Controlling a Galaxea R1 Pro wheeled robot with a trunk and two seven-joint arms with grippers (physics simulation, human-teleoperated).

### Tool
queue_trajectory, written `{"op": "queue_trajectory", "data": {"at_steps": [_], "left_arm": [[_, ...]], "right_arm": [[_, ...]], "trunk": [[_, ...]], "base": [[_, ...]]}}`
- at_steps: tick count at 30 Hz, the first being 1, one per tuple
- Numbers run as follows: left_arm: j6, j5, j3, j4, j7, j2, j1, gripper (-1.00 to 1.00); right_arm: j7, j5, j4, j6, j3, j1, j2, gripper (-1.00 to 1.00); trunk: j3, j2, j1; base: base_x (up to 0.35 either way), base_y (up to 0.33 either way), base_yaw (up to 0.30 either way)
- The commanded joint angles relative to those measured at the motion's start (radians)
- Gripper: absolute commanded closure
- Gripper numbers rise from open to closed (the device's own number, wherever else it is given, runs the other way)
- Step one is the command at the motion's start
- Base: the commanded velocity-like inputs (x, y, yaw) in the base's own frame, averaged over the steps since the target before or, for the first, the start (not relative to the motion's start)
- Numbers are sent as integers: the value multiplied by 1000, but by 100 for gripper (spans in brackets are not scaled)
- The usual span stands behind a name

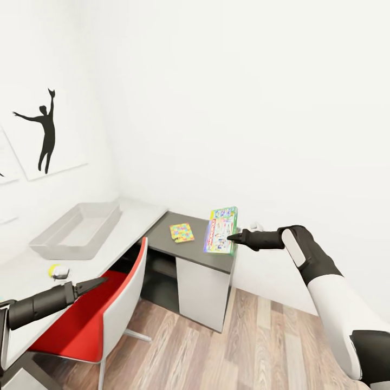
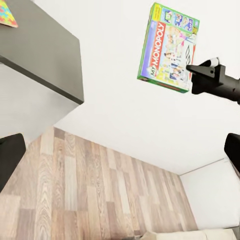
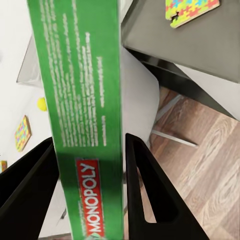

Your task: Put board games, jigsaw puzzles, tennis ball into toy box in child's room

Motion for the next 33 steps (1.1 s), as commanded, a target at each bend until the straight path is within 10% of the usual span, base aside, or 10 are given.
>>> {"op": "queue_trajectory", "data": {"at_steps": [1, 11, 33], "left_arm": [[10, -10, 3, -1, -9, 0, -2, -100], [10, -10, 10, -1, -9, 0, 0, -100], [10, -10, 14, -2, -9, 0, 5, -100]], "right_arm": [[7, 3, -1, 2, 2, -1, -1, 100], [3, 3, -1, 2, 4, -1, 10, 100], [-76, 3, -5, 2, 40, -11, 127, 100]], "trunk": [[-2, -2, 1], [-2, -2, 1], [-2, -2, 1]], "base": [[303, -16, 277], [308, -9, 283], [149, -107, 287]]}}
